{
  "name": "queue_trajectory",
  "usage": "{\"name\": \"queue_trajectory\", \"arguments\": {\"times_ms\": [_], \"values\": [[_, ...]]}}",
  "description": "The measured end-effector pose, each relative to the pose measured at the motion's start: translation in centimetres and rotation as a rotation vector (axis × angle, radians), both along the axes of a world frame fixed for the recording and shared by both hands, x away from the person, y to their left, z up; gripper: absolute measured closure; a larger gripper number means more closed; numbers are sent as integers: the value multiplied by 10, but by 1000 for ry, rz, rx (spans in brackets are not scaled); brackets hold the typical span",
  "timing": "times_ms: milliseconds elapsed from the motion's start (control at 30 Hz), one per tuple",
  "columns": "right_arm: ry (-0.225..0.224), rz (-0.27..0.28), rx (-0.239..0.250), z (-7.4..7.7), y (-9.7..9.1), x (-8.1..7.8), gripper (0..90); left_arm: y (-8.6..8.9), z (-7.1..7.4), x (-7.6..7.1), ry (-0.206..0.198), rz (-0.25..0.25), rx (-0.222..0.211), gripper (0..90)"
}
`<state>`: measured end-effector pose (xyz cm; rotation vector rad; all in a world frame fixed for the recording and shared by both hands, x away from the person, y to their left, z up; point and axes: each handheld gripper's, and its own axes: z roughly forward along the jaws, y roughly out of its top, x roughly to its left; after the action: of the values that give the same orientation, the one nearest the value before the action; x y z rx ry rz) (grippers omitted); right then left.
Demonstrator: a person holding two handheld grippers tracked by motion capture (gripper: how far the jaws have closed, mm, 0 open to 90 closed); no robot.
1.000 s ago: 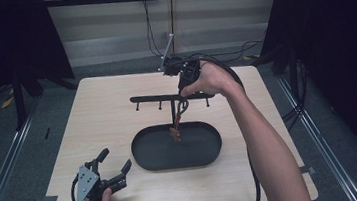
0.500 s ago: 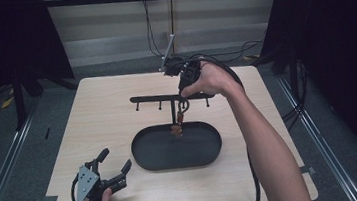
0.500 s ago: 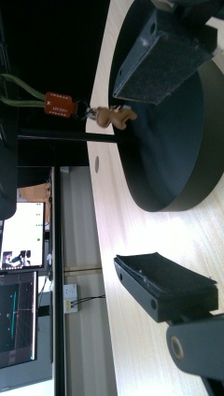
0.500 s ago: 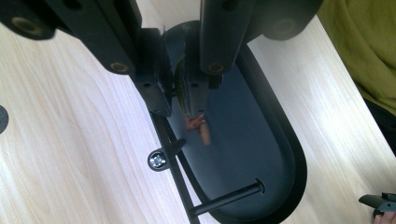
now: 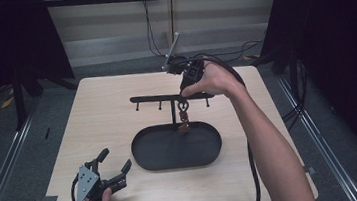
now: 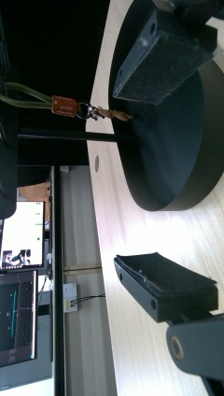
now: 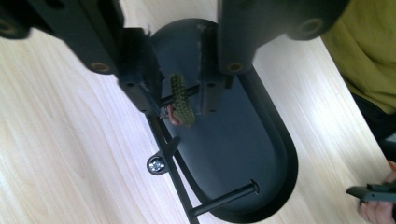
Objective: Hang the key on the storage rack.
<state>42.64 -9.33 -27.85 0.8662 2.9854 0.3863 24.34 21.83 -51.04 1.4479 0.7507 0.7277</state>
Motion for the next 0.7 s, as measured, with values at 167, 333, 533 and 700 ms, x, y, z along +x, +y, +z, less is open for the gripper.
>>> {"name": "queue_trajectory", "arguments": {"times_ms": [167,333,533,700], "values": [[5,-5,43,-1,-5,-4,597,0,0,0,0,0,1,159],[3,-18,78,0,-11,-10,514,0,0,0,1,0,0,159],[-13,-29,140,-1,-21,-17,423,-1,0,0,1,0,-14,159],[-55,-81,219,-6,-29,-26,354,0,0,0,1,-2,-5,159]]}}
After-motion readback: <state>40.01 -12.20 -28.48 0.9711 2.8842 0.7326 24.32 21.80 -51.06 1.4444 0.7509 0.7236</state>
